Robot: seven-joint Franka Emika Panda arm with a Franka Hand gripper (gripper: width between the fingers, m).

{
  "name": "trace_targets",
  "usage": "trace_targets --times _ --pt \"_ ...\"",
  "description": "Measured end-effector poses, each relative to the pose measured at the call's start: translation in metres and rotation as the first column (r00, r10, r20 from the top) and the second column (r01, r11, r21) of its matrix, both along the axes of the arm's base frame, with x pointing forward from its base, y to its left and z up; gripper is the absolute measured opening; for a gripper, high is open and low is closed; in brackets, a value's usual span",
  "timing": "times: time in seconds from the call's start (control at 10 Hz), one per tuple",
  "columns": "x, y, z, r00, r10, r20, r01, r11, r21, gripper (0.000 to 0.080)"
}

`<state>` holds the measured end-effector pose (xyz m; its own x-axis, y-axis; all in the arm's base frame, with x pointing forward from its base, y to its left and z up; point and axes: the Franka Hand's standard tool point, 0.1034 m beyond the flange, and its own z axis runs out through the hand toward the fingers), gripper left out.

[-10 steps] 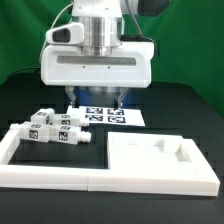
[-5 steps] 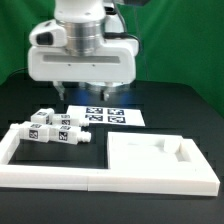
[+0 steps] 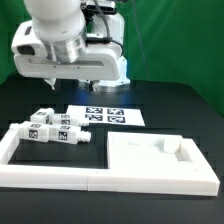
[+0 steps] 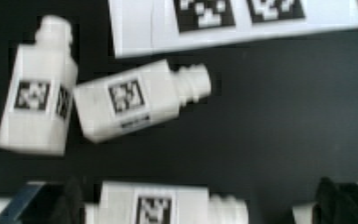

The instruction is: Assemble one leg

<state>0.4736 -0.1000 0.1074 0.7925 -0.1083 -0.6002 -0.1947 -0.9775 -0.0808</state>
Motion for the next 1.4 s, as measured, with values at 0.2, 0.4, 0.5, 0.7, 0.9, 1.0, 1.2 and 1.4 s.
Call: trace_targets --times 0.2,0.4,0.5,0.7,0.9,1.0,1.2,1.4 --pt "-0.025 -0.044 -0.022 0.983 -0.055 -0.175 0.062 0.997 0.036 0.0648" --pt "-0.03 -0.067 -0.04 0.952 -0.145 -0.268 0.158 0.987 0.029 0.0648" --pt "-0.026 -0.07 -0.042 0.957 -0.138 -0.255 0.149 0.989 0.024 0.0648" --pt "-0.026 -0.068 -0.043 0.958 -0.133 -0.254 0.144 0.989 0.024 0.0648" --pt "-0.037 -0.081 -0.056 0.951 -0.146 -0.271 0.157 0.987 0.021 0.0648" --pt "-0.045 -0.084 -0.064 0.947 -0.155 -0.281 0.166 0.986 0.016 0.0648" --pt "-0.051 -0.084 -0.069 0.94 -0.16 -0.302 0.173 0.985 0.017 0.0648" --pt "-0.05 -0.084 -0.069 0.941 -0.159 -0.299 0.171 0.985 0.016 0.0648"
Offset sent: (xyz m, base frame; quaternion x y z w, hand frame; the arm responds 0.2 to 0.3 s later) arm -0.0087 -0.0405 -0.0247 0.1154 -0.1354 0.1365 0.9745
